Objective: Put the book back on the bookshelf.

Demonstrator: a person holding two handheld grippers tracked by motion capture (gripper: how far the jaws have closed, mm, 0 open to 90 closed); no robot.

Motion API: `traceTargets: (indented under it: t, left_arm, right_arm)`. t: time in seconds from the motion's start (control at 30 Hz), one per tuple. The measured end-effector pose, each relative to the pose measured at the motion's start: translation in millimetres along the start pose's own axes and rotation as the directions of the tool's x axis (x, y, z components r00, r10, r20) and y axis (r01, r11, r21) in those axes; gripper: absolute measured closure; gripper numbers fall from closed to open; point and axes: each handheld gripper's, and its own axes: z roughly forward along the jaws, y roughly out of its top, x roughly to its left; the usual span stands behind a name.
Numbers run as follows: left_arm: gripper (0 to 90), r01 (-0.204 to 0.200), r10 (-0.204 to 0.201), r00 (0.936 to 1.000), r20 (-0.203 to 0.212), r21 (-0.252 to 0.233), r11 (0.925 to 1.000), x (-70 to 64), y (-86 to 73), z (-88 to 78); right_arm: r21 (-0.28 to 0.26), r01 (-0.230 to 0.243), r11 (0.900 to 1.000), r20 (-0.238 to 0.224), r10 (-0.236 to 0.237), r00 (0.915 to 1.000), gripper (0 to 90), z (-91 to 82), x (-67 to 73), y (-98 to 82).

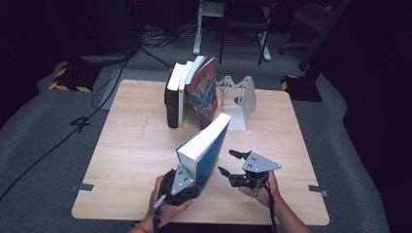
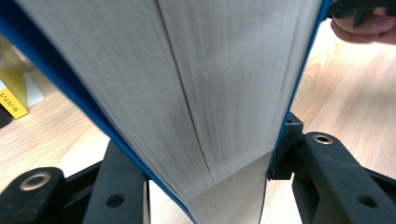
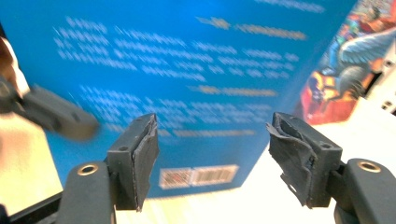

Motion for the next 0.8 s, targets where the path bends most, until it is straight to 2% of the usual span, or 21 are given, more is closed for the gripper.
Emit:
traceTargets:
  t: [0.1, 0.23, 0.27, 0.3, 0.4, 0.43, 0.47, 0.57, 0.6, 0.63, 0.73, 0.77, 0.8]
  left_arm:
    - [55.7, -0.020, 0.020, 0.9982, 0.056, 0.009, 0.9998, 8.9, -2.4, -6.7]
    - [56.7, -0.042, 0.039, 0.9888, 0.144, 0.024, 0.9988, 21.3, -4.8, -14.8]
    - [57.0, -0.062, 0.055, 0.9817, 0.182, 0.033, 0.9975, 27.0, -5.7, -18.9]
    - [57.1, -0.062, 0.055, 0.9817, 0.182, 0.033, 0.9975, 27.0, -5.7, -18.9]
    - [57.5, -0.089, 0.075, 0.9653, 0.250, 0.045, 0.9950, 36.2, -9.0, -28.3]
    - [57.5, -0.095, 0.079, 0.9623, 0.260, 0.047, 0.9944, 37.6, -9.8, -30.5]
    - [57.6, -0.104, 0.085, 0.9558, 0.281, 0.052, 0.9932, 40.8, -11.4, -34.7]
    - [57.7, -0.113, 0.091, 0.9452, 0.313, 0.052, 0.9923, 45.8, -14.9, -41.3]
    - [57.7, -0.113, 0.091, 0.9452, 0.313, 0.052, 0.9923, 45.8, -14.9, -41.3]
    - [57.7, -0.122, 0.099, 0.9418, 0.321, 0.052, 0.9912, 47.8, -15.7, -43.5]
    - [57.7, -0.125, 0.101, 0.9376, 0.333, 0.050, 0.9909, 50.1, -17.7, -46.5]
    - [57.7, -0.123, 0.100, 0.9355, 0.339, 0.047, 0.9913, 50.8, -18.6, -46.9]
    - [57.6, -0.123, 0.100, 0.9355, 0.339, 0.047, 0.9913, 50.8, -18.6, -46.9]
  right_arm:
    - [0.008, -0.010, 1.000, 0.001, 0.010, 0.9999, 32.1, -2.3, -6.4, -4.6]
    - [0.020, -0.017, 1.000, -0.011, 0.017, 0.9998, 31.3, -4.5, -12.1, -9.0]
    - [0.021, -0.017, 1.000, -0.019, 0.018, 0.9997, 31.1, -5.2, -12.9, -10.0]
    - [0.021, -0.017, 1.000, -0.019, 0.018, 0.9997, 31.1, -5.2, -12.9, -10.0]
    - [0.031, -0.009, 0.999, -0.055, 0.011, 0.9984, 30.9, -4.1, -12.3, -11.3]
    - [0.035, -0.004, 0.999, -0.072, 0.007, 0.9974, 30.9, -3.1, -11.2, -11.1]
    - [0.033, -0.002, 0.999, -0.076, 0.005, 0.9971, 31.1, -2.4, -10.1, -11.0]
    - [0.028, -0.002, 1.000, -0.107, 0.005, 0.9943, 31.3, 1.8, -6.6, -10.3]
    - [0.028, -0.002, 1.000, -0.107, 0.005, 0.9943, 31.3, 1.8, -6.6, -10.3]
    - [0.026, 0.003, 1.000, -0.113, 0.000, 0.9936, 31.3, 3.9, -4.8, -9.9]
    - [0.028, 0.012, 1.000, -0.152, -0.008, 0.9884, 30.0, 11.4, -0.5, -8.8]
    - [0.031, 0.016, 0.999, -0.182, -0.010, 0.9833, 29.5, 17.6, 1.1, -8.0]
    - [0.031, 0.016, 0.999, -0.182, -0.010, 0.9833, 29.5, 17.6, 1.1, -8.0]
